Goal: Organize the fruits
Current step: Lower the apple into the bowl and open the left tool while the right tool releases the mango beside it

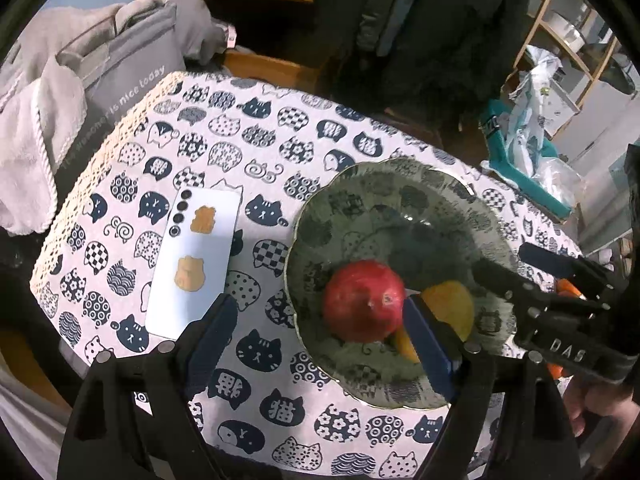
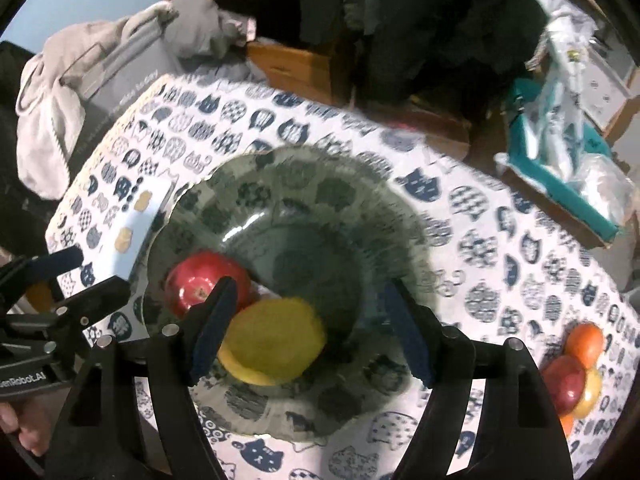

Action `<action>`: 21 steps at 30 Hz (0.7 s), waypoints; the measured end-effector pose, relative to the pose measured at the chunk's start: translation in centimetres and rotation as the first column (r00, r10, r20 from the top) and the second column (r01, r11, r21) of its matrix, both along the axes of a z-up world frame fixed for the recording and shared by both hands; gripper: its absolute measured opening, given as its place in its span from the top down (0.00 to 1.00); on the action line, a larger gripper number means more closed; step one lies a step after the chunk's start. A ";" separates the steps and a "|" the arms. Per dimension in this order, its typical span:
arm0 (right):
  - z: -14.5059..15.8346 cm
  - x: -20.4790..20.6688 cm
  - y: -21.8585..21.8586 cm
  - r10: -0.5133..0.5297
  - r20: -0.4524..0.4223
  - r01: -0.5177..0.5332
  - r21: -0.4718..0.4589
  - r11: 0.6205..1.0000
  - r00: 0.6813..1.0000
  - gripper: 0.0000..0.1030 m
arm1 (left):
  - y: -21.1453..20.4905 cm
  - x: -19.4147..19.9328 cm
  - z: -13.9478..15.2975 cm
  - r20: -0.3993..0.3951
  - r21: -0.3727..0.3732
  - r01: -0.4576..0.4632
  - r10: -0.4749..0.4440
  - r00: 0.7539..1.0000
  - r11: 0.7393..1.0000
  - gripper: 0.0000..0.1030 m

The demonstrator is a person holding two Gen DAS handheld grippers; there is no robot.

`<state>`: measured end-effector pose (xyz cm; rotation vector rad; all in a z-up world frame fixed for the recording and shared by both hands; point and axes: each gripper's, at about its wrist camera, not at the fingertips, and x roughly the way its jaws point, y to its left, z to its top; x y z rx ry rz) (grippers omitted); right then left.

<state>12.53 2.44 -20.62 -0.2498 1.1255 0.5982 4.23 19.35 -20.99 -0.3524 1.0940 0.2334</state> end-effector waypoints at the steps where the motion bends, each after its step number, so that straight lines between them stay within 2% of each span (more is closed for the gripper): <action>1: 0.6 0.0 -0.4 -0.010 0.010 0.010 0.008 1.000 1.000 0.26 | -0.1 -0.1 0.3 0.007 0.001 0.003 -0.003 1.000 1.000 0.17; 8: 4.8 -0.4 -3.5 -0.083 0.103 0.078 0.055 0.995 0.991 0.26 | -1.5 -0.5 3.2 0.078 0.014 0.028 -0.029 0.997 1.000 0.17; 21: 11.6 -3.4 -8.9 -0.163 0.233 0.134 0.135 0.982 0.959 0.26 | -4.1 -1.8 7.9 0.195 0.029 0.083 -0.087 0.977 0.996 0.17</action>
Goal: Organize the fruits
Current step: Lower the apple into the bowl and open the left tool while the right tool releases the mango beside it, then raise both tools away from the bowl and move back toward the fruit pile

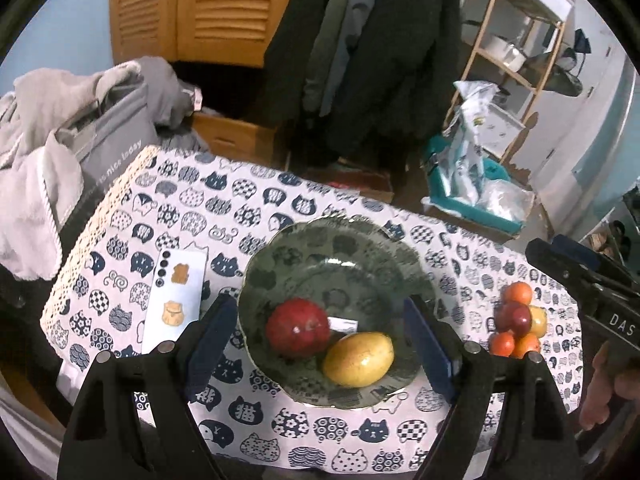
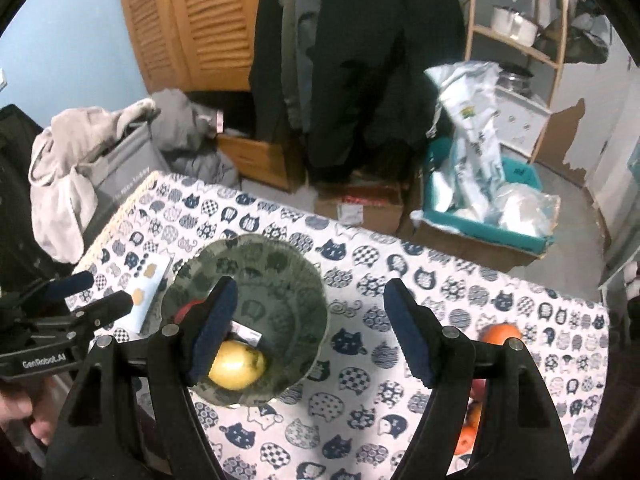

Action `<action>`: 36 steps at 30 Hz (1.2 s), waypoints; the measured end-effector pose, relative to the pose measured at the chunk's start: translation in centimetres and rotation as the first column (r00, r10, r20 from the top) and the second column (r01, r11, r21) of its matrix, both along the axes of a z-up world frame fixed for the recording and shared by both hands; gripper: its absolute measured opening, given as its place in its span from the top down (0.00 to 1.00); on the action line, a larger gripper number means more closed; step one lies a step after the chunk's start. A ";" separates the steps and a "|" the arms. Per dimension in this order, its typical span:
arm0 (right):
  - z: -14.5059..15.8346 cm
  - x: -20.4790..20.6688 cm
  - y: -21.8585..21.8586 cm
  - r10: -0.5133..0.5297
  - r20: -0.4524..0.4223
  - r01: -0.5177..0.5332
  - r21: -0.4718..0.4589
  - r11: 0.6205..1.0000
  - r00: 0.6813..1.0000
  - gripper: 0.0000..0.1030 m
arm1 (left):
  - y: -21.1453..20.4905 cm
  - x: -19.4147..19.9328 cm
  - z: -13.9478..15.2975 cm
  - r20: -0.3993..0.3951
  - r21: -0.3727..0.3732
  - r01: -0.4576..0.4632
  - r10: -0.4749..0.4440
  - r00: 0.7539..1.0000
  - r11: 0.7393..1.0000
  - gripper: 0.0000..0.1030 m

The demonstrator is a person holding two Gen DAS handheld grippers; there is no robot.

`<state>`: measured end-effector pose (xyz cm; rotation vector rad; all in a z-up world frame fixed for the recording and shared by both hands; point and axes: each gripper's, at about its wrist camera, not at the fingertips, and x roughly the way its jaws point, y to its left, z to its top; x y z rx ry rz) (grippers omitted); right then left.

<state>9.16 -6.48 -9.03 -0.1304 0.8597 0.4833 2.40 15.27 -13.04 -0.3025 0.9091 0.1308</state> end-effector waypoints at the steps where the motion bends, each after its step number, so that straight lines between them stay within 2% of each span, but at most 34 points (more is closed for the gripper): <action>1: 0.4 -0.2 -0.4 -0.004 0.007 0.003 0.004 1.000 1.000 0.25 | -0.2 -0.1 0.4 0.008 0.001 0.003 -0.003 1.000 1.000 0.17; 8: 3.0 -2.2 -3.2 -0.034 0.077 0.032 0.027 0.999 0.996 0.20 | -1.7 -1.2 3.4 0.079 0.030 0.013 -0.015 0.997 0.999 0.15; 12: 4.3 -3.2 -4.8 -0.052 0.120 0.048 0.038 0.998 0.991 0.15 | -2.6 -1.9 5.2 0.130 0.071 0.010 -0.019 0.991 0.997 0.08; 21: 6.5 -5.4 -8.7 -0.096 0.190 0.085 0.068 0.994 0.977 0.14 | -5.4 -2.8 8.1 0.212 0.133 0.032 -0.060 0.975 0.991 0.02; 28: 7.5 -7.4 -11.7 -0.120 0.230 0.103 0.084 0.991 0.966 0.14 | -7.7 -3.0 9.5 0.247 0.150 0.063 -0.099 0.964 0.987 0.01; 36: 7.3 -8.1 -15.5 -0.178 0.234 0.160 0.093 0.983 0.956 0.14 | -11.1 -2.5 10.6 0.257 0.165 0.113 -0.154 0.954 0.980 0.01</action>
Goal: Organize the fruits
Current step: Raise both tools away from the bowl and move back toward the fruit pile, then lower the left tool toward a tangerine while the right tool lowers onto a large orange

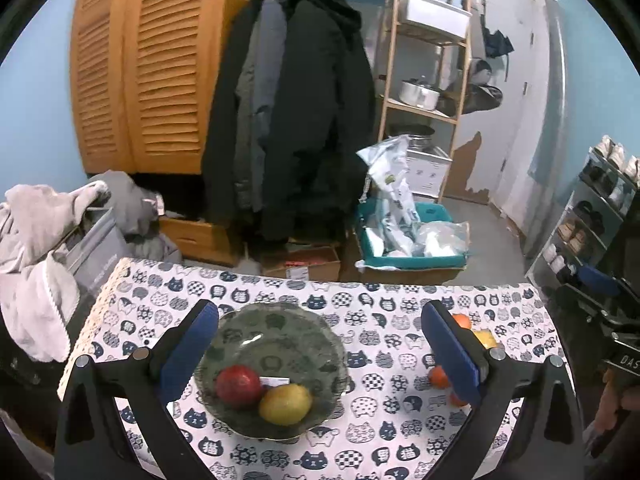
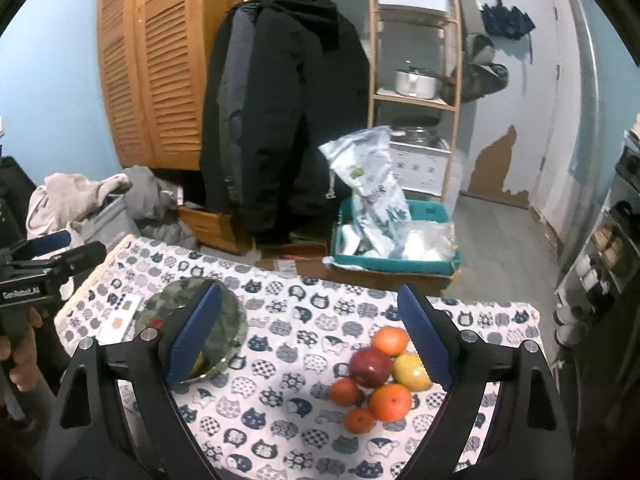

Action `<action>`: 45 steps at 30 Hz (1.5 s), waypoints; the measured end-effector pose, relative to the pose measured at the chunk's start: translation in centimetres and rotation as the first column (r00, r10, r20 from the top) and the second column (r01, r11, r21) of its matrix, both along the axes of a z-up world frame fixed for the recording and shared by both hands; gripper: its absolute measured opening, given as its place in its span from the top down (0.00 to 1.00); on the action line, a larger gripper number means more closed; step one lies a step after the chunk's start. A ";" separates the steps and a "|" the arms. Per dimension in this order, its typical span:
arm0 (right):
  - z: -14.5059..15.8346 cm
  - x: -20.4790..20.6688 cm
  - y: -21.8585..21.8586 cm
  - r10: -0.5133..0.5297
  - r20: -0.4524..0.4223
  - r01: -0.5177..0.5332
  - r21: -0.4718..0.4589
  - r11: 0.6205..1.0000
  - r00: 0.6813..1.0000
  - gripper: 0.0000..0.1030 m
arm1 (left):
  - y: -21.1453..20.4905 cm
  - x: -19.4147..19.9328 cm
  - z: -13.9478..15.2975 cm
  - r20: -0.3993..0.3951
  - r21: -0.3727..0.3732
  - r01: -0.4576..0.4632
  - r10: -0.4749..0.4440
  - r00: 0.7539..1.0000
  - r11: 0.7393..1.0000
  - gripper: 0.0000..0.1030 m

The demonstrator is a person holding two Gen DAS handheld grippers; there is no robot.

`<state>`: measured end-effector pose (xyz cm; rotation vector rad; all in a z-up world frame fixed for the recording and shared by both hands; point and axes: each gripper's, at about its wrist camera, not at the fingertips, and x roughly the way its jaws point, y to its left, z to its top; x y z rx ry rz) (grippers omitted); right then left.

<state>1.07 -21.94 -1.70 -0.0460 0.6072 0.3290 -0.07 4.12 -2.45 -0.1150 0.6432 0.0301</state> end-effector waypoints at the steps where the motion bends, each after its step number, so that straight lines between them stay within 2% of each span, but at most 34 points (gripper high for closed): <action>1: -0.1 0.0 -0.5 -0.009 -0.003 0.009 0.002 1.000 1.000 0.14 | -0.6 0.2 0.0 -0.002 0.004 0.009 -0.009 1.000 1.000 0.01; 14: -2.4 1.1 -5.9 -0.129 -0.061 0.129 -0.002 0.992 0.990 0.14 | -5.6 2.7 -2.1 -0.074 0.014 0.087 -0.086 0.994 0.996 0.01; 19: -3.7 1.6 -7.2 -0.156 -0.098 0.155 -0.012 0.988 0.983 0.14 | -7.3 3.6 -3.1 -0.101 0.030 0.115 -0.112 0.989 0.993 0.01; 30: -7.2 2.8 -8.7 -0.179 -0.192 0.173 -0.048 0.984 0.965 0.14 | -10.2 6.1 -6.9 -0.202 0.010 0.168 -0.162 0.966 0.986 0.01; 37: -11.0 5.0 -9.2 -0.207 -0.291 0.190 -0.087 0.978 0.934 0.14 | -11.6 7.8 -10.1 -0.273 0.017 0.196 -0.184 0.944 0.980 0.01; 45: -16.2 7.1 -9.9 -0.228 -0.423 0.198 -0.115 0.973 0.877 0.14 | -12.8 10.1 -14.8 -0.364 0.019 0.210 -0.189 0.912 0.978 0.01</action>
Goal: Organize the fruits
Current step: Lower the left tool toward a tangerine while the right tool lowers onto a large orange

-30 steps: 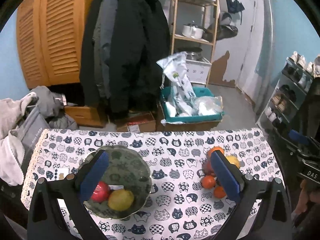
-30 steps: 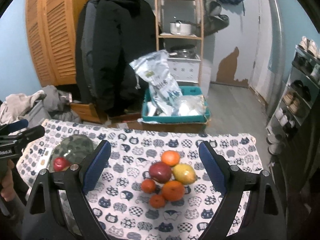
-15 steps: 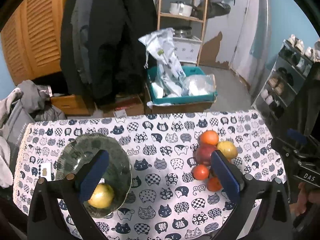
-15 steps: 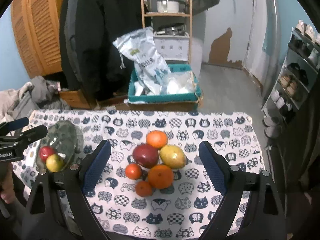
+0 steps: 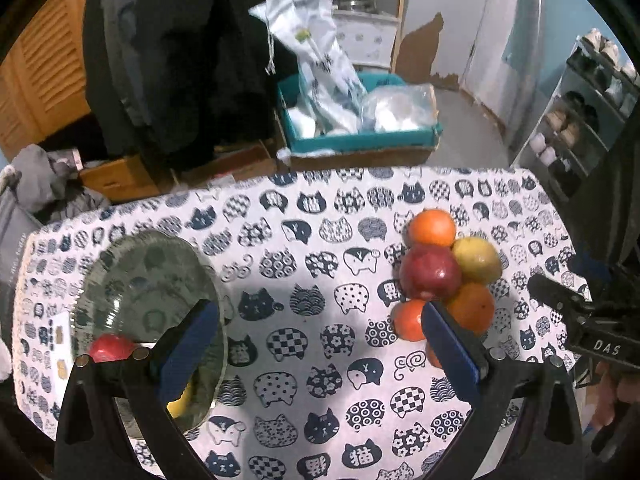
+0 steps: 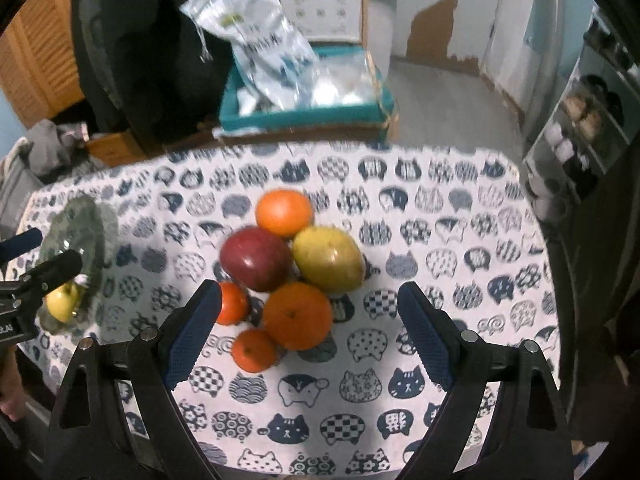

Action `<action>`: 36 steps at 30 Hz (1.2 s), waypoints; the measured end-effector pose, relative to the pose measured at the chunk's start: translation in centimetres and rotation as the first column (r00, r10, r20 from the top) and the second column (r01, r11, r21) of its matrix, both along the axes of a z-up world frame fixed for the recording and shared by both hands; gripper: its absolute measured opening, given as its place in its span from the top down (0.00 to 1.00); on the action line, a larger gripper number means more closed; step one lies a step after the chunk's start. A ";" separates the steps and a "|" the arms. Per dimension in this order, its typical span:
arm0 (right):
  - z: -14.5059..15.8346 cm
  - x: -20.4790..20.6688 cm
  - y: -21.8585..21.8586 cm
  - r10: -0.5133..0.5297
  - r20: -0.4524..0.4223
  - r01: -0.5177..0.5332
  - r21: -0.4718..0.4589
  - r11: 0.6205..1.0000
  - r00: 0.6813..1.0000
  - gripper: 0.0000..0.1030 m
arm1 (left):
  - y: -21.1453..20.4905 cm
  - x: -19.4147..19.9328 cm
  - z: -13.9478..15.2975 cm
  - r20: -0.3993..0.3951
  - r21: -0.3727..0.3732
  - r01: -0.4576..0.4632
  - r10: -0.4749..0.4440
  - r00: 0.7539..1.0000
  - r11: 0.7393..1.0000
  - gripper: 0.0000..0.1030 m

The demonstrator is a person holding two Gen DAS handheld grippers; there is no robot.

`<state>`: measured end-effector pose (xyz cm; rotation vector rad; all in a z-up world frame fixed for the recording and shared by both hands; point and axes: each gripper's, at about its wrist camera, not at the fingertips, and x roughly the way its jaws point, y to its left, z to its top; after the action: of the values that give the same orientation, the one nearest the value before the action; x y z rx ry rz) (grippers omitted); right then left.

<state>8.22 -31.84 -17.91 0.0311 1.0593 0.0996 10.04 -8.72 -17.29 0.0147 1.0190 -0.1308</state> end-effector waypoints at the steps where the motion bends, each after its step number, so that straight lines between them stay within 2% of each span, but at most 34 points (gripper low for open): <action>1: -0.8 0.2 -0.1 -0.004 -0.022 0.004 0.000 1.000 1.000 0.14 | -0.1 0.3 -0.4 -0.008 0.001 0.001 -0.001 1.000 1.000 0.01; 9: -6.2 1.7 -0.3 -0.012 -0.148 0.016 0.028 0.999 0.989 0.14 | -1.5 2.0 -4.0 -0.080 0.042 0.012 -0.009 0.997 0.999 0.01; 17: -9.5 2.3 0.4 0.010 -0.208 -0.005 0.023 1.000 0.978 0.14 | -2.3 2.7 -6.8 -0.130 0.077 0.024 -0.014 0.991 0.997 0.01; 25: -11.5 2.9 1.0 0.028 -0.254 -0.017 0.045 0.999 0.967 0.14 | -2.6 3.2 -7.8 -0.160 0.045 0.025 -0.018 0.987 0.999 0.01; 30: -12.3 3.2 1.2 0.045 -0.276 -0.010 0.125 0.992 0.960 0.34 | -3.3 3.5 -8.2 -0.170 0.024 0.033 -0.028 0.985 0.999 0.01; 36: -11.7 2.6 0.6 0.030 -0.241 -0.004 0.108 0.994 0.970 0.35 | -4.8 3.5 -8.5 -0.172 0.016 0.068 -0.065 0.983 0.998 0.01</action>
<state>10.85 -31.21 -29.61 0.1334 1.2985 0.1715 13.52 -13.53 -25.78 0.0585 1.1928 -0.1843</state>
